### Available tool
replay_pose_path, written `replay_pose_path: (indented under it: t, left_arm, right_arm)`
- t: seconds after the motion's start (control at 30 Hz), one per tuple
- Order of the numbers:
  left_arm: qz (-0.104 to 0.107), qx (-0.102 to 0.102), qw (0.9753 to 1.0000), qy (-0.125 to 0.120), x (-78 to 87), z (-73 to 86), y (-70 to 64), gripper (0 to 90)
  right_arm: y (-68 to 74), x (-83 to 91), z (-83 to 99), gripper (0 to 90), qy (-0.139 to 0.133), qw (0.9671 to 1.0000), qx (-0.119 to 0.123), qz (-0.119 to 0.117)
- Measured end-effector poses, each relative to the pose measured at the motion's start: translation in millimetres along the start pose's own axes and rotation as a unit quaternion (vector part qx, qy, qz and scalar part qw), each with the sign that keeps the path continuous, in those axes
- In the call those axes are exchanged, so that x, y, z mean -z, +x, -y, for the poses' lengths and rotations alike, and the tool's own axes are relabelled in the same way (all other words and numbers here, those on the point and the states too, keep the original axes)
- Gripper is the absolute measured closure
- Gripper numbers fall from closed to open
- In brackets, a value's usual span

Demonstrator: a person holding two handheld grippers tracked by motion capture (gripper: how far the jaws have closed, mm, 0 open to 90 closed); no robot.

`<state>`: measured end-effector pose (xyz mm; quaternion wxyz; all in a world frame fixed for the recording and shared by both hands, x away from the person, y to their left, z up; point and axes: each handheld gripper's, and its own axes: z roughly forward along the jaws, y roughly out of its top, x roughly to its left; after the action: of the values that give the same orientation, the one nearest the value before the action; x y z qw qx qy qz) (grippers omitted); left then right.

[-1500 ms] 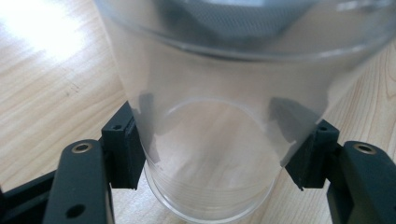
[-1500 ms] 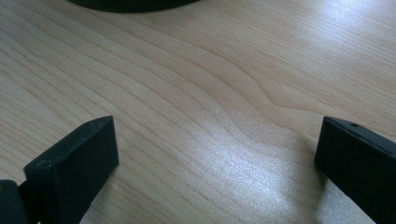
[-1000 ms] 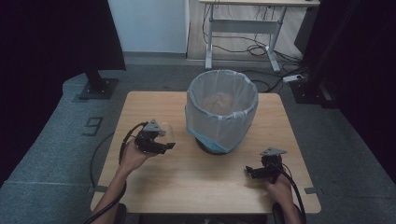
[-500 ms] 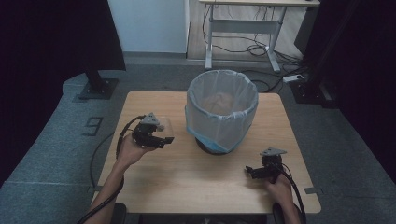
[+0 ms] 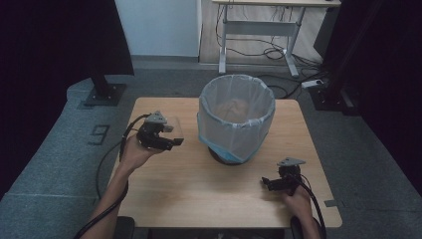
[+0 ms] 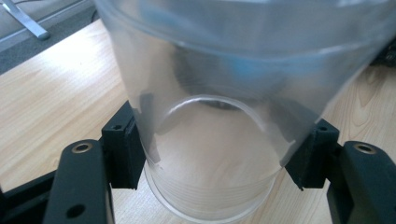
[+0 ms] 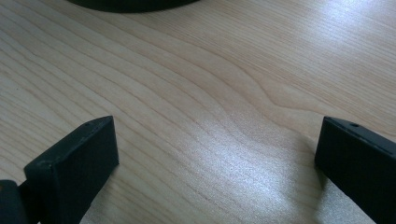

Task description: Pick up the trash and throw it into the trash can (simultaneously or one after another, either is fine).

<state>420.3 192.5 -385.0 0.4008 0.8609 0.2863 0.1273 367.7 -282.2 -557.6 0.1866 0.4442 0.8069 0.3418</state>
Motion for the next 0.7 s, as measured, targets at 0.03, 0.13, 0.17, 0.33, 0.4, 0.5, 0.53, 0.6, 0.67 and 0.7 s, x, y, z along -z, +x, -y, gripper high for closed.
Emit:
replay_pose_path:
  t: [0.03, 0.13, 0.17, 0.33, 0.4, 0.5, 0.53, 0.6, 0.67, 0.7]
  left_arm:
    - [0.000, 0.000, 1.0000, -0.001, 1.1, -1.5, -0.1, 32.4]
    - [-0.001, -0.006, 1.0000, -0.004, 5.2, -7.8, -1.0, 32.4]
    - [-0.001, -0.007, 1.0000, -0.005, 6.4, -9.8, -1.2, 32.4]
    - [-0.002, -0.011, 0.9999, -0.004, 11.5, -19.6, -1.5, 32.4]
    - [-0.004, -0.013, 0.9999, -0.004, 13.9, -23.8, -1.1, 32.4]
    - [-0.004, -0.015, 0.9999, -0.006, 18.5, -30.5, -0.6, 32.4]
    - [-0.005, -0.015, 0.9998, -0.007, 19.8, -32.8, -0.7, 32.4]
    - [-0.006, -0.018, 0.9998, -0.008, 22.9, -37.6, -1.1, 32.4]
    - [-0.006, -0.019, 0.9997, -0.010, 25.8, -42.5, -1.7, 32.4]
    - [-0.005, -0.021, 0.9997, -0.010, 26.8, -44.4, -1.7, 32.4]
  right_arm:
    - [0.1, -0.1, 0.0, 0.0, 0.000, 1.0000, 0.000, 0.000]
    - [0.1, -0.1, 0.0, 0.0, 0.000, 1.0000, 0.000, 0.000]
    - [0.0, 0.0, 0.0, 0.0, 0.000, 1.0000, 0.000, 0.000]
    - [0.0, 0.1, 0.0, 0.0, 0.000, 1.0000, 0.000, 0.000]
    - [0.0, 0.1, 0.0, 0.0, 0.000, 1.0000, 0.000, 0.000]
    - [0.0, 0.1, 0.0, 0.0, 0.000, 1.0000, 0.000, 0.000]
    - [0.0, 0.1, -0.1, 0.0, 0.001, 1.0000, 0.000, 0.000]
    - [0.0, 0.1, 0.0, 0.0, 0.001, 1.0000, 0.000, 0.000]
    - [0.0, 0.1, 0.0, 0.0, 0.000, 1.0000, 0.000, 0.000]
    - [0.0, 0.1, -0.1, 0.0, 0.001, 1.0000, 0.000, 0.000]
